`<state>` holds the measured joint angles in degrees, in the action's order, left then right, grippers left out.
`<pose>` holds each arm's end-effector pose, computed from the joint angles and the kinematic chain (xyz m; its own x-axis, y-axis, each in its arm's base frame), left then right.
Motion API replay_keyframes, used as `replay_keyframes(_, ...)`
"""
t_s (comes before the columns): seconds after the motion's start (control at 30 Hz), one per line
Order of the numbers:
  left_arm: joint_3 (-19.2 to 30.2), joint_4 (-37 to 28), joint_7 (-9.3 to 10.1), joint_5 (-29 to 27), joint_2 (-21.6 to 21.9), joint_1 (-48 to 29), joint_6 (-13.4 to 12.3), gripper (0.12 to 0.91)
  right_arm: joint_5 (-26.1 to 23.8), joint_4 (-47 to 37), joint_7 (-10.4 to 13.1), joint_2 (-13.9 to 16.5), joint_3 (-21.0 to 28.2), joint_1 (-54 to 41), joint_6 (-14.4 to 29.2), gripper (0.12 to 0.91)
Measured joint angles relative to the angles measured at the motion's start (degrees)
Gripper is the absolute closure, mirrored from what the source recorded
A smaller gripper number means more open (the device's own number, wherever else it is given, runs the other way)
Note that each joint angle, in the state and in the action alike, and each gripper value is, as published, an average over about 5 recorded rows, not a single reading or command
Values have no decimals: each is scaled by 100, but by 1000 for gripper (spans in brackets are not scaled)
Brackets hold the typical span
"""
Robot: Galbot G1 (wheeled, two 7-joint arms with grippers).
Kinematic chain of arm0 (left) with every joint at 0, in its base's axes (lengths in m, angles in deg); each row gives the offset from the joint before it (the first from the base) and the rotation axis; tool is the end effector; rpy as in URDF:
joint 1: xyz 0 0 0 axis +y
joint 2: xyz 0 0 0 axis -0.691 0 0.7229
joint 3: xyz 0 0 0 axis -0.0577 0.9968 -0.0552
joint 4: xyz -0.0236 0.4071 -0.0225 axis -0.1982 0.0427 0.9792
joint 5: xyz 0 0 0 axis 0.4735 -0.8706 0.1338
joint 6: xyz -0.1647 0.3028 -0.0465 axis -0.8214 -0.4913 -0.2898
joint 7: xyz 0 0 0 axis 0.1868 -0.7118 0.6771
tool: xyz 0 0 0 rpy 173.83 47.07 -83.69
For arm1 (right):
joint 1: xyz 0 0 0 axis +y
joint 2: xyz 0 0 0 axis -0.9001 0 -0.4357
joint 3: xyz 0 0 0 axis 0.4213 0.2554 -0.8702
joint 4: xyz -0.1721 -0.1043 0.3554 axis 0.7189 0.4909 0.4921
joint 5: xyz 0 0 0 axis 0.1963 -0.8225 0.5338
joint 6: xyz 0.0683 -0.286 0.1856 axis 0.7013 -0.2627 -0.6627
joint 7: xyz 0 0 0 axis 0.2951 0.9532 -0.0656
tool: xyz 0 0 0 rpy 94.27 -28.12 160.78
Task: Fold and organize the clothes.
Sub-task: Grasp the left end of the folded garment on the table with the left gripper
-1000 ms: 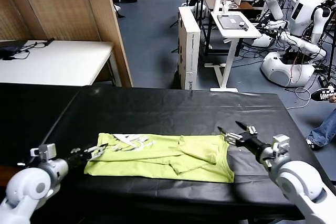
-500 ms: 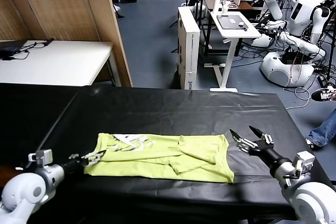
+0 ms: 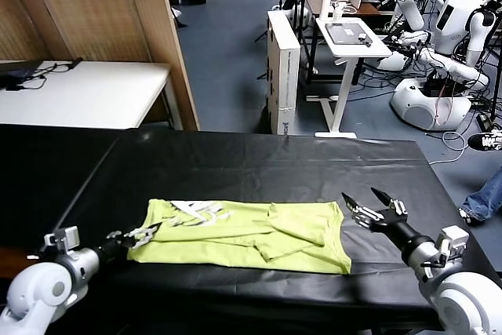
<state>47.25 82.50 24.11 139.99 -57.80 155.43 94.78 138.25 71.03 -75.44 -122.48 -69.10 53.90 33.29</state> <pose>0.2263 0.2280 -0.3111 -0.7152 0.3428 0.6091 0.0975 0.9119 -0.3986 0.1911 -0.1778 -0.2403 -0.9292 -0.3029 0.2116 -0.2751 0.9495 0.1511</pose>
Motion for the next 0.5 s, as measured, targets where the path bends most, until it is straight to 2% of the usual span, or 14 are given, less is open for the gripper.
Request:
replay_keyframes(0.23, 30, 26, 3, 10, -73, 13, 11, 202, -36, -19, -2, -26, 67, -72, 3, 118)
replay_keyframes(0.3, 34, 27, 11, 13, -82, 15, 18, 248, -61, -23, -2, -38, 102, -104, 7, 118)
replay_keyframes(0.43, 43, 27, 52, 23, -93, 19, 29, 394, -99, -31, 1, -64, 164, -164, 13, 118)
replay_keyframes(0.5, 49, 29, 95, 31, -94, 21, 35, 497, -117, -33, 1, -74, 188, -187, 14, 118)
